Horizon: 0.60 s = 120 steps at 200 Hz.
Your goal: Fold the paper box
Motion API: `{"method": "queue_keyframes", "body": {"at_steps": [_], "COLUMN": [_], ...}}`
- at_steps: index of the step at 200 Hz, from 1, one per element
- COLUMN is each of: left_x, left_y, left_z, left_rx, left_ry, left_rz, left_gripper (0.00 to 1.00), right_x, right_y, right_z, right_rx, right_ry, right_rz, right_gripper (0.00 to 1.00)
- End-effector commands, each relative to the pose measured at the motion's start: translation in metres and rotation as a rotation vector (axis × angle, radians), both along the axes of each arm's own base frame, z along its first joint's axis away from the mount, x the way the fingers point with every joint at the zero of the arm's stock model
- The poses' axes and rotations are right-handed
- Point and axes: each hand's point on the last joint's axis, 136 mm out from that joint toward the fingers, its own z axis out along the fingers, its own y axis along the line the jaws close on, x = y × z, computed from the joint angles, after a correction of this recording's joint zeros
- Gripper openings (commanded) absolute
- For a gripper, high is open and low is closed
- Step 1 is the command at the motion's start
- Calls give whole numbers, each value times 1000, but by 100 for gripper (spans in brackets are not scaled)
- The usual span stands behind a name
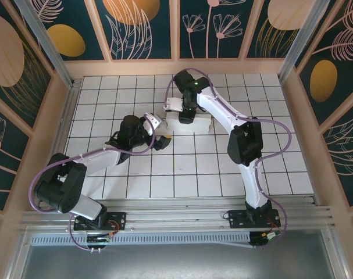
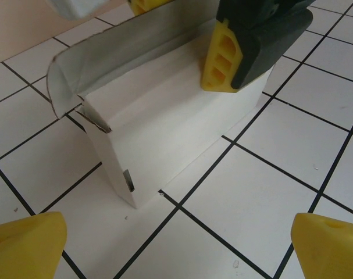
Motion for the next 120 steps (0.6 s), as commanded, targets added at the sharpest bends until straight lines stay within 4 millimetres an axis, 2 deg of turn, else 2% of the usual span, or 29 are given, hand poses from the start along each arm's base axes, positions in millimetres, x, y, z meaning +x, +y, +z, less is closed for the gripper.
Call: {"method": "queue_keyframes", "body": {"at_steps": [1,18,44,62,79,106,120], "left_x": [10,11,14,20,30,63,82], "left_y": [-3,-3,-1,1,6,40,54], "left_z": [16,16,16,26,53,89,92], "left_rx": [-33,-33,-29,-58,-187,-409,-459], "left_ry": [-40,-38,-36,-25,3,126,218], "left_rz": [8,11,30,62,110,285,339], "left_gripper": [99,99,99,99,98,97,96], "right_x": [7,7,4,1,1,4,6], "right_y": [2,2,1,1,1,3,4], "right_z": [20,22,20,16,11,11,11], "right_rx": [5,17,24,36,40,57,62], "right_ry": [-68,-66,-46,-22,-7,-5,-11], "right_rz": [138,144,150,150,143,140,140], "right_gripper": [64,70,69,60,52,31,32]}}
